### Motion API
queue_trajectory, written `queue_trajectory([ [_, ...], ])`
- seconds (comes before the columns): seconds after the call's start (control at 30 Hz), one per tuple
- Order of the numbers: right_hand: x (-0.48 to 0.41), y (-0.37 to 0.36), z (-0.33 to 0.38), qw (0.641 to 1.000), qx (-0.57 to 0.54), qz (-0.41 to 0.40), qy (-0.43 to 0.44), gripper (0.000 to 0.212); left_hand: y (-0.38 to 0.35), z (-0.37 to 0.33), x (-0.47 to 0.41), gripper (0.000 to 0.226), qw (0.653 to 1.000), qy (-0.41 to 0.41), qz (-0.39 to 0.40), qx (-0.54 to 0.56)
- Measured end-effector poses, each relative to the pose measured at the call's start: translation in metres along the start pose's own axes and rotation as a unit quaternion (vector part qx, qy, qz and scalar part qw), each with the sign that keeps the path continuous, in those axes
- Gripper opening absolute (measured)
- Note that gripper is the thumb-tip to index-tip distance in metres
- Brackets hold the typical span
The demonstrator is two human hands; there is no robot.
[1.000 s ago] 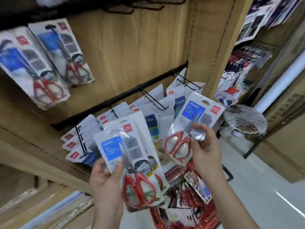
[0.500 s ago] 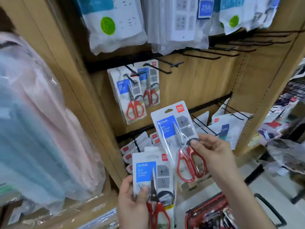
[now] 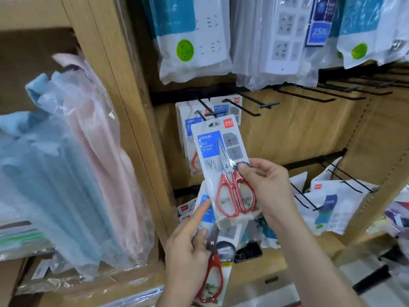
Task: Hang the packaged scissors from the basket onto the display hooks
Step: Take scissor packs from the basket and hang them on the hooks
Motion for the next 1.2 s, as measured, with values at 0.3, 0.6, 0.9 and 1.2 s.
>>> queue_trajectory([
  [0.3,-0.009,-0.007,0.003,1.000,0.023,0.018,0.008,0.005,0.003,0.003,-0.009,0.075,0.999,0.037,0.011,-0.004],
  [0.6,-0.013,-0.015,0.007,0.986,0.128,0.018,0.109,0.011,0.013,0.000,-0.012,0.082,0.998,0.012,0.060,-0.034],
  [0.9,-0.004,-0.021,-0.008,0.935,0.253,0.225,0.106,0.083,0.026,0.014,-0.014,0.087,0.991,0.015,0.094,-0.099],
  [1.2,-0.007,-0.025,-0.035,0.936,0.241,0.239,0.091,0.097,0.013,0.021,-0.014,0.088,0.981,0.063,0.149,-0.110],
])
Point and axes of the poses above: each hand's wrist, its own x-axis away from the middle knuckle, its own y-axis out of the back of the hand, z = x × y, the point moved 4 cm from there along -x, towards the middle knuckle, and after that the axes turned 2 degrees about -z, right-handed, at the moved point
